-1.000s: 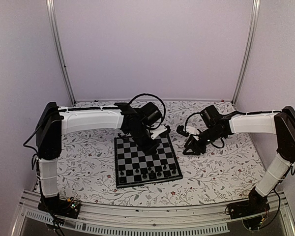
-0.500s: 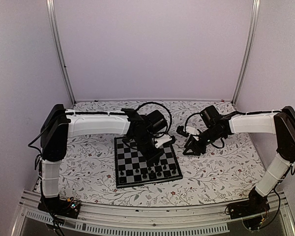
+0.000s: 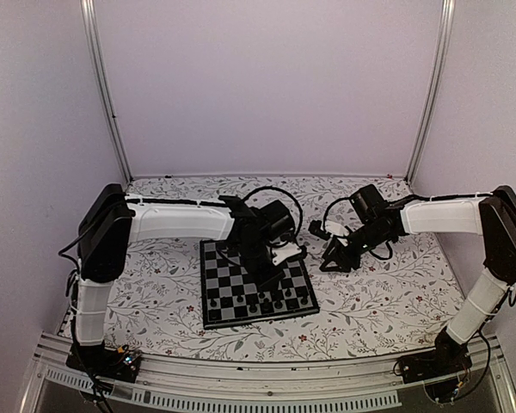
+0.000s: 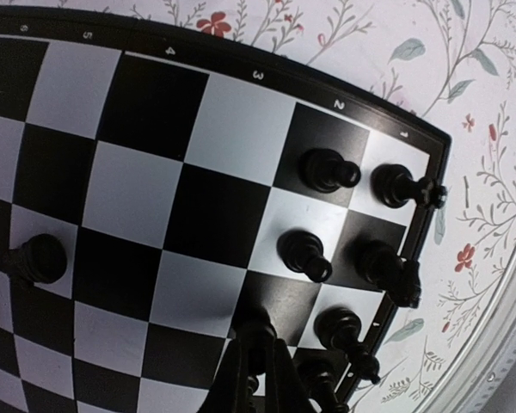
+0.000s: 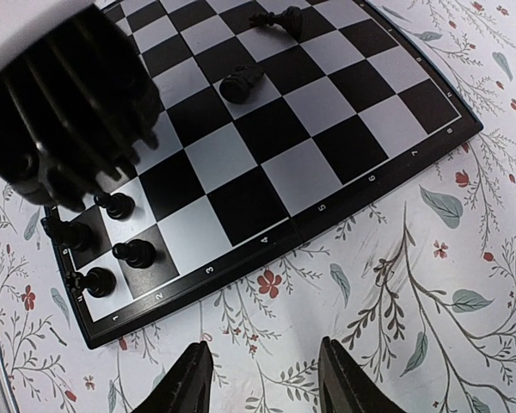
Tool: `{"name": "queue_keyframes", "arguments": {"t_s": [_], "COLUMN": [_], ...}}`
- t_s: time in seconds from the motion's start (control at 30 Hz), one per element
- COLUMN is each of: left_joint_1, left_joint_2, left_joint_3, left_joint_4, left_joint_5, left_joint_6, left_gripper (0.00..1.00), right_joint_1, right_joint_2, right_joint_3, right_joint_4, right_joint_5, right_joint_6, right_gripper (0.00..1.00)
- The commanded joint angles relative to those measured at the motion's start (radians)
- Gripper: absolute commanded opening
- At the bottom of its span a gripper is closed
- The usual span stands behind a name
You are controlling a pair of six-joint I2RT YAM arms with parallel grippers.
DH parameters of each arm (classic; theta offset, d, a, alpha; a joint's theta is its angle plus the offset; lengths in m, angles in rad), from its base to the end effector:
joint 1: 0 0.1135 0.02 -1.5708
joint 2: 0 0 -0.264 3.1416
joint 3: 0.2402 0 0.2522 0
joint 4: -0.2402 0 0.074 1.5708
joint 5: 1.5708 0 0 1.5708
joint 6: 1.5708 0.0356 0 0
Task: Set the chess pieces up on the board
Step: Place the chess piece on the chessboard, then pick up the chess piece from the chessboard.
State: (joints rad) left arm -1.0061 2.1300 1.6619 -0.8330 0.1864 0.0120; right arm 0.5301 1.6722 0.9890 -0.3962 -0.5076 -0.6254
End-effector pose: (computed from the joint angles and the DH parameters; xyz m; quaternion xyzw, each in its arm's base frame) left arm 0.2271 -0.3708 0.1753 0.4918 0.8554 -0.1449 0.0737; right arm 0.2709 0.1788 0.1754 -0.5639 0.7532 0.2320 0.2468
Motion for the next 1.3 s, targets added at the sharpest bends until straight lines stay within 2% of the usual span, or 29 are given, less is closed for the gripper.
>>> {"name": "queue_keyframes", "arguments": {"t_s": [0.0, 0.23, 0.5, 0.67, 0.87, 1.03, 1.27], "left_joint_1": [-0.016, -0.017, -0.019, -0.011, 0.004, 0.047, 0.098], "left_joint_2": [0.016, 0.027, 0.015, -0.046, -0.164, -0.291, -0.414], "left_joint_3": [0.029, 0.038, 0.056, 0.083, 0.076, -0.046, -0.192], "left_joint_4": [-0.006, -0.011, -0.015, -0.036, -0.017, 0.132, 0.280], "left_joint_5": [0.026, 0.037, 0.022, -0.068, -0.095, -0.307, -0.487], "left_joint_6": [0.013, 0.013, 0.014, 0.031, 0.039, -0.038, -0.191], "left_gripper": [0.01, 0.03, 0.17, 0.22, 0.27, 0.33, 0.35], "right_joint_1": [0.001, 0.001, 0.001, 0.001, 0.001, 0.038, 0.186], "right_joint_2": [-0.004, -0.002, 0.001, -0.006, 0.014, 0.064, 0.207], "right_joint_3": [0.019, 0.019, 0.020, 0.044, 0.130, 0.234, 0.350], "right_joint_4": [-0.006, -0.007, -0.009, -0.023, -0.065, -0.083, -0.073], "right_joint_5": [0.002, 0.001, -0.002, -0.030, -0.066, -0.047, 0.105], "right_joint_6": [-0.008, -0.010, -0.009, 0.006, 0.046, 0.102, 0.159], "right_gripper": [0.46, 0.46, 0.46, 0.46, 0.46, 0.46, 0.46]}}
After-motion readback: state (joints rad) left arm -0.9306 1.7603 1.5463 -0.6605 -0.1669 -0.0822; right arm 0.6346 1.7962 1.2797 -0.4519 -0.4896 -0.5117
